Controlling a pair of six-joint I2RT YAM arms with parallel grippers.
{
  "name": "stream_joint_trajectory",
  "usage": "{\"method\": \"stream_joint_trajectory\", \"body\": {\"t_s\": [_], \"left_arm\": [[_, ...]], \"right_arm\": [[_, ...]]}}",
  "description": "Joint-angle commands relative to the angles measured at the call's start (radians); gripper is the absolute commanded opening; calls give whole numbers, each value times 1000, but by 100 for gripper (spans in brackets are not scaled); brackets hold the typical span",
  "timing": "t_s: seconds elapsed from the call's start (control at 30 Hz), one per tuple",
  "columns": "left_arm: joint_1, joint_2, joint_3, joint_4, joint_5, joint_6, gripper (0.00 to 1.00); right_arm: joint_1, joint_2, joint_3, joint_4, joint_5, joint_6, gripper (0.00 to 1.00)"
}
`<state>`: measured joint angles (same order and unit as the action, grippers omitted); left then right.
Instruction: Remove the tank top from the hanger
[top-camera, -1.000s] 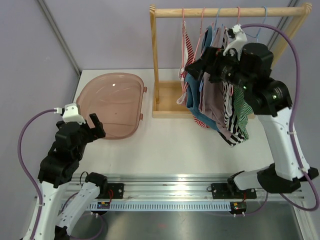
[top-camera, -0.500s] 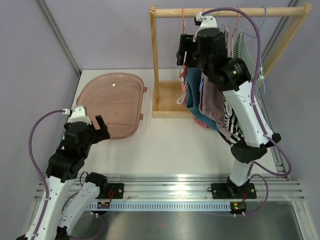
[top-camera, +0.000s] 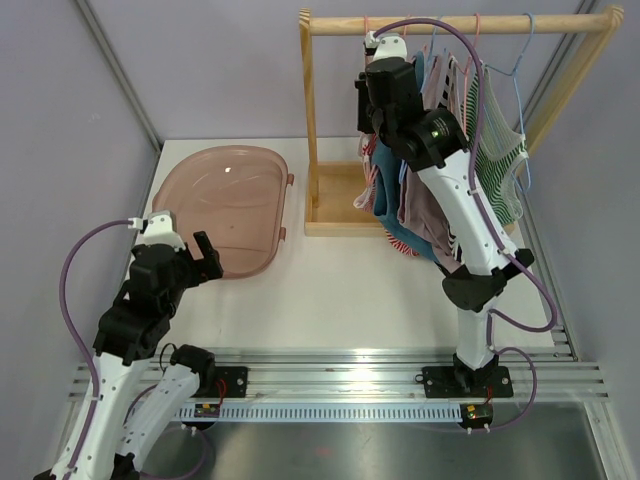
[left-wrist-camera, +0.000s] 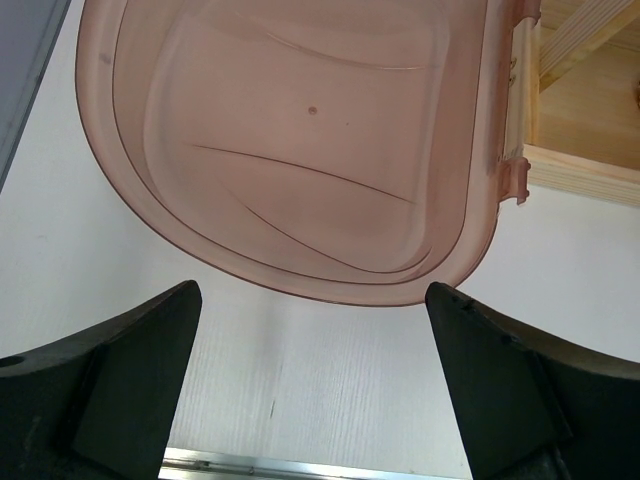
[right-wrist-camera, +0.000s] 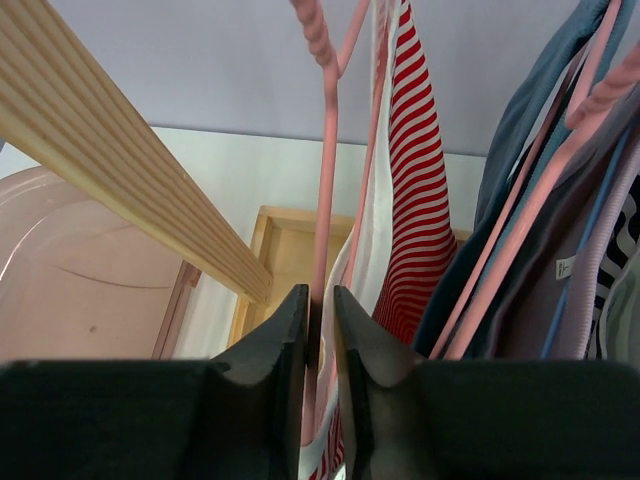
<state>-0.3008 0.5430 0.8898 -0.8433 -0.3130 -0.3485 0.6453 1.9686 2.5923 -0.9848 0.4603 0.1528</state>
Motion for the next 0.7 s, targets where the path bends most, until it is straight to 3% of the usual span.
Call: {"method": "stream_joint_trajectory", "body": {"t_s": [0.0, 0.07, 0.1, 0.67], "left_arm": [[-4, -15, -2, 58, 22, -3, 99], [-4, -17, -2, 58, 22, -3, 99], [-4, -17, -2, 56, 23, -3, 99], [-4, -28, 3, 50, 9, -6, 99]], "right_arm": [[11, -8, -1, 37, 47, -10, 22], [11, -8, -12, 35, 54, -2, 12], [11, -14, -17, 46, 54, 5, 1], [11, -200, -20, 225, -86, 67, 0]]}}
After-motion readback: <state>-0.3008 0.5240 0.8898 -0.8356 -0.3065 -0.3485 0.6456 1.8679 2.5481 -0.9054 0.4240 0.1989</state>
